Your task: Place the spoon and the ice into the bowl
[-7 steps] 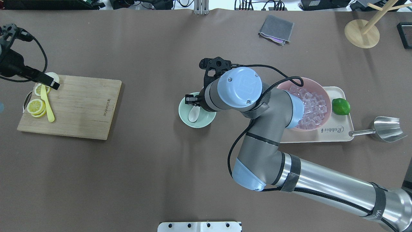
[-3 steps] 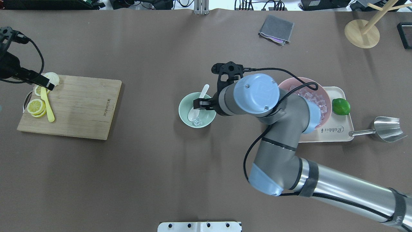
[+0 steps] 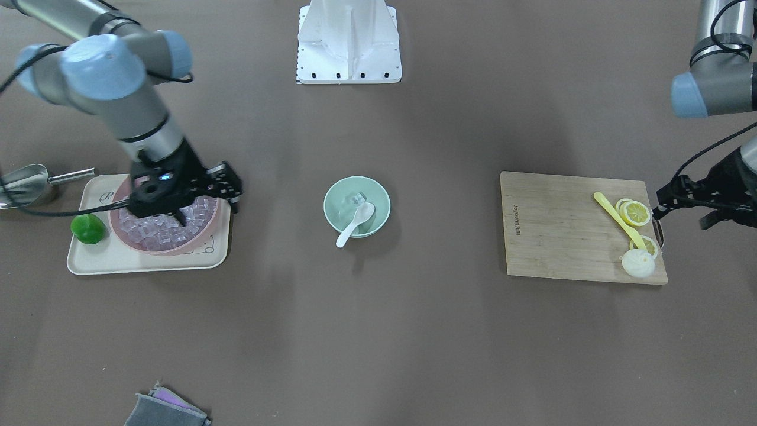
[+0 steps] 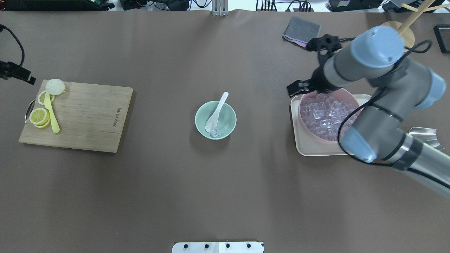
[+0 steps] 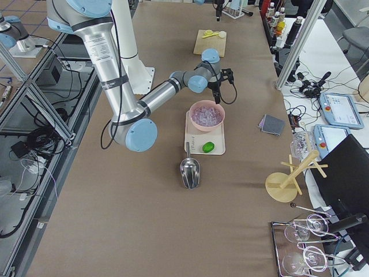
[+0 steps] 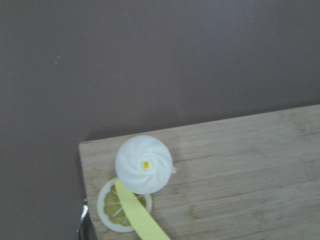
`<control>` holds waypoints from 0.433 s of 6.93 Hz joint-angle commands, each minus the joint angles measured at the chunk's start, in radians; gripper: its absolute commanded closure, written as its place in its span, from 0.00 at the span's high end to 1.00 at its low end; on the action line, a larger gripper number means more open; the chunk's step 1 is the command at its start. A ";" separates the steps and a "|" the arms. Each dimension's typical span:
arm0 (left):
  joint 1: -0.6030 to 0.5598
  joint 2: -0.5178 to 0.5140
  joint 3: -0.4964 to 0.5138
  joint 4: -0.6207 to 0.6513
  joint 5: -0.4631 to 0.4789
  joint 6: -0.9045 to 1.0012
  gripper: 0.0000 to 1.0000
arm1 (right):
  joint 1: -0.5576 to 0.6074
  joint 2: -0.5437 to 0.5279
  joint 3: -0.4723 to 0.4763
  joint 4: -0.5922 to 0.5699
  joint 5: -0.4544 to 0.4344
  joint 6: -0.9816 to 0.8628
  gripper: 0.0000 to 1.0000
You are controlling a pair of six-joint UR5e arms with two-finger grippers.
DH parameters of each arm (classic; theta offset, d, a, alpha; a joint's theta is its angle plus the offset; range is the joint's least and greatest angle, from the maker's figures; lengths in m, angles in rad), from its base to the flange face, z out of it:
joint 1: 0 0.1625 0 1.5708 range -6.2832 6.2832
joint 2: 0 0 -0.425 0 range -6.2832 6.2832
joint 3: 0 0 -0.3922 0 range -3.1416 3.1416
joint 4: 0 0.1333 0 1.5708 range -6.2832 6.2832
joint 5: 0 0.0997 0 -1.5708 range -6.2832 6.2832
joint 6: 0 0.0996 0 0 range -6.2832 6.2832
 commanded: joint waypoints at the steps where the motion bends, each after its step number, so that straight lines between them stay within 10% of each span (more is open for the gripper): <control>1: -0.089 0.021 0.012 0.065 0.001 0.116 0.98 | 0.310 -0.106 -0.075 -0.124 0.199 -0.443 1.00; 3: -0.127 0.024 0.007 0.085 -0.010 0.132 0.98 | 0.439 -0.130 -0.162 -0.214 0.209 -0.706 1.00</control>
